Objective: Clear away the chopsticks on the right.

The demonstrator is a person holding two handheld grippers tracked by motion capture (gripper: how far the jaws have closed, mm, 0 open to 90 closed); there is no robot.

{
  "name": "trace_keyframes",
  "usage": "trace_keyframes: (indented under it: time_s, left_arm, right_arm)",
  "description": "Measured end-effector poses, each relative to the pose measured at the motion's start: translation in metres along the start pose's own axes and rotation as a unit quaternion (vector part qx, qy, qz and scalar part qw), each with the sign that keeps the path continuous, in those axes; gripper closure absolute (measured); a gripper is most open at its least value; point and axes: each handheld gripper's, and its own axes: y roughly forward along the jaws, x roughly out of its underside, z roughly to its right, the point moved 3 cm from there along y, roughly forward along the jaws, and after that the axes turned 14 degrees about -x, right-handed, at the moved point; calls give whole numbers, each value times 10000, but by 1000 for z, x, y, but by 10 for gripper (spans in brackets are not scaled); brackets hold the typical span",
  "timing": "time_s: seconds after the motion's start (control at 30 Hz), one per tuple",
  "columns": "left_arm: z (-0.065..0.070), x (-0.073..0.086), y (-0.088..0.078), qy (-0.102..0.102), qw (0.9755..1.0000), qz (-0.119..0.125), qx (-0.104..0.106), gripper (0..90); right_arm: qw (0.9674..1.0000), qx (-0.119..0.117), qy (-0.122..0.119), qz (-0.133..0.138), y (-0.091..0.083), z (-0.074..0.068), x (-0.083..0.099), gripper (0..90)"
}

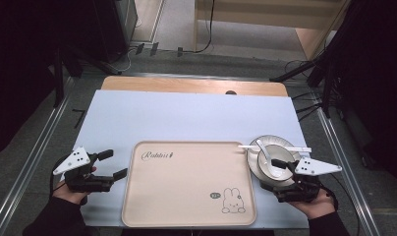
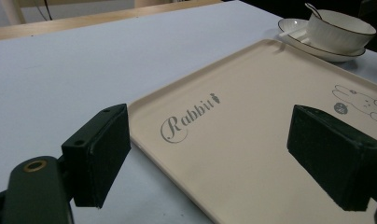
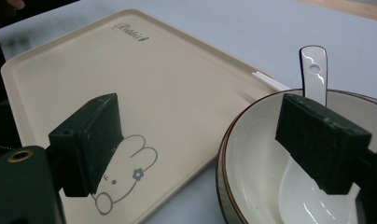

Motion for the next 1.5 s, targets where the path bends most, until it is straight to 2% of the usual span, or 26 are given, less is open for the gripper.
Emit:
trace_keyframes:
  time_s: [0.17, 0.23, 0.33, 0.37, 0.4, 0.43, 0.47, 0.6, 0.63, 0.67, 0.73, 0.8, 0.83, 0.87, 0.9, 0.93, 0.97, 1.03, 1.1, 1.13, 1.2, 1.27, 1.3, 1.37, 1.43, 1.5]
  left_arm:
    - [-2, 0, -3, -52, 10000, 6, -54, 139]
    - [-3, 0, -3, -76, 10000, -2, -57, 139]
    - [-2, 0, -2, -75, 10000, -22, -62, 139]
    - [-2, 0, -2, -68, 9999, -29, -69, 139]
    - [-2, 0, -2, -57, 10000, -41, -70, 139]
    - [-1, 0, -1, -38, 10000, -49, -69, 139]
    - [-1, 0, -1, -24, 10000, -59, -74, 139]
    - [0, 1, 1, -12, 9999, -88, -82, 140]
    - [-1, 1, 1, 1, 9999, -116, -84, 140]
    - [0, 1, 1, 1, 9999, -121, -77, 140]
    - [0, 0, 1, 34, 9999, -117, -89, 140]
    - [0, 0, 1, 22, 9999, -113, -88, 140]
    - [0, 0, 2, 15, 9999, -106, -84, 140]
    - [0, 0, 2, 18, 9999, -121, -72, 140]
    - [1, 1, 3, 22, 9999, -133, -63, 141]
    - [1, 1, 2, 62, 9998, -162, -71, 141]
    - [2, 1, 3, 76, 9999, -139, -60, 141]
    - [3, 0, 3, 117, 9998, -172, -64, 141]
    - [3, 0, 4, 100, 9998, -162, -56, 141]
    - [3, 0, 4, 100, 9998, -156, -55, 141]
    - [3, 1, 4, 95, 9999, -139, -26, 141]
    - [2, 1, 5, 96, 9998, -153, -38, 142]
    - [3, 1, 5, 93, 9998, -155, -36, 142]
    - [2, 1, 5, 112, 9998, -141, -32, 142]
    - [2, 1, 4, 84, 9998, -155, -41, 142]
    - [2, 1, 4, 90, 9999, -145, -21, 142]
  right_arm:
    - [9999, 98, 79, -6, -4, -4, -3, 178]
    - [9999, 83, 72, 45, -9, -6, -7, 221]
    - [9995, 218, 190, 92, -17, -4, -14, 249]
    - [9990, 358, 256, 100, -22, 1, -16, 294]
    - [9985, 395, 359, 118, -24, 3, -17, 335]
    - [9985, 395, 359, 118, -24, 3, -17, 335]
    - [9973, 493, 516, 181, -29, 10, -18, 364]
    - [9959, 698, 517, 262, -36, 21, -19, 392]
    - [9944, 826, 572, 315, -42, 31, -19, 464]
    - [9944, 826, 572, 315, -42, 31, -19, 464]
    - [9910, 1079, 673, 414, -51, 46, -17, 472]
    - [9898, 1164, 710, 424, -53, 52, -17, 476]
    - [9868, 1316, 825, 464, -57, 62, -16, 514]
    - [9868, 1316, 825, 464, -57, 62, -16, 514]
    - [9850, 1395, 905, 469, -59, 67, -14, 562]
    - [9846, 1356, 991, 478, -60, 74, -12, 619]
    - [9827, 1426, 1105, 420, -62, 85, -6, 711]
    - [9821, 1433, 1162, 380, -62, 91, -4, 746]
    - [9789, 1510, 1347, 297, -61, 102, 1, 846]
    - [9779, 1480, 1456, 242, -59, 112, 4, 900]
    - [9781, 1465, 1468, 187, -56, 116, 5, 900]
    - [9797, 1501, 1327, -17, -48, 123, 4, 900]
    - [9804, 1426, 1354, -146, -40, 130, 4, 900]
    - [9803, 1424, 1354, -222, -36, 133, 4, 900]
    - [9785, 1421, 1438, -415, -28, 143, 8, 900]
    - [9779, 1416, 1470, -447, -27, 146, 10, 900]
